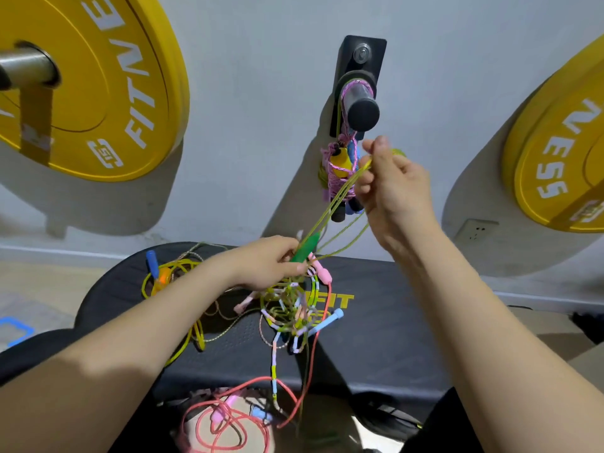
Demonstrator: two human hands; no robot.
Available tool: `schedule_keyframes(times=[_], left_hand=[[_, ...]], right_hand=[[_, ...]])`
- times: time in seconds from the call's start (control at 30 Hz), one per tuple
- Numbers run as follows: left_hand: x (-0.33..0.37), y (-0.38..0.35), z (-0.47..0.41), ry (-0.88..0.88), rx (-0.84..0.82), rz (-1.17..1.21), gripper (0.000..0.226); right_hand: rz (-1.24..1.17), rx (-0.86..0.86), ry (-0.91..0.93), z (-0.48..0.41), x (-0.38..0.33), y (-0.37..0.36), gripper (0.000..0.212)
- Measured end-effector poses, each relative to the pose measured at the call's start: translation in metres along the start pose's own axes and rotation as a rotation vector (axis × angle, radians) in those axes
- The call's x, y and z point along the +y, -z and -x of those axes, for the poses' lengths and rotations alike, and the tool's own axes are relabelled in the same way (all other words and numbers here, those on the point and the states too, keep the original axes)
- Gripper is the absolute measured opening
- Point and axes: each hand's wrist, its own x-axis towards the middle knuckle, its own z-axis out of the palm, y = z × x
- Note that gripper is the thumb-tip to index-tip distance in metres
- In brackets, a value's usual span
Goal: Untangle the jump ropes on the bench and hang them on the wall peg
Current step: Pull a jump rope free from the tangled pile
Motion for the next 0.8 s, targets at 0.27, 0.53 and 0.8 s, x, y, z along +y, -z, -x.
schedule_keyframes(times=[0.27, 0.53, 0.8], left_hand=[[-0.007, -0.002, -0.015, 0.214, 0.268, 0.142, 0.021], [0.040, 0.056, -0.001, -0.092, 0.789, 1.026, 0.012], [0.036, 0.060, 0.004, -0.255, 0.745, 1.150, 0.008]], right_hand=[[0.436, 0.150, -0.112, -0.005, -0.003, 0.021, 0.032], [0.676, -0.459, -0.288, 0.024, 0.036, 0.009, 0.028], [0.601, -0.589, -0.281, 0.029, 0.039, -0.012, 0.030]])
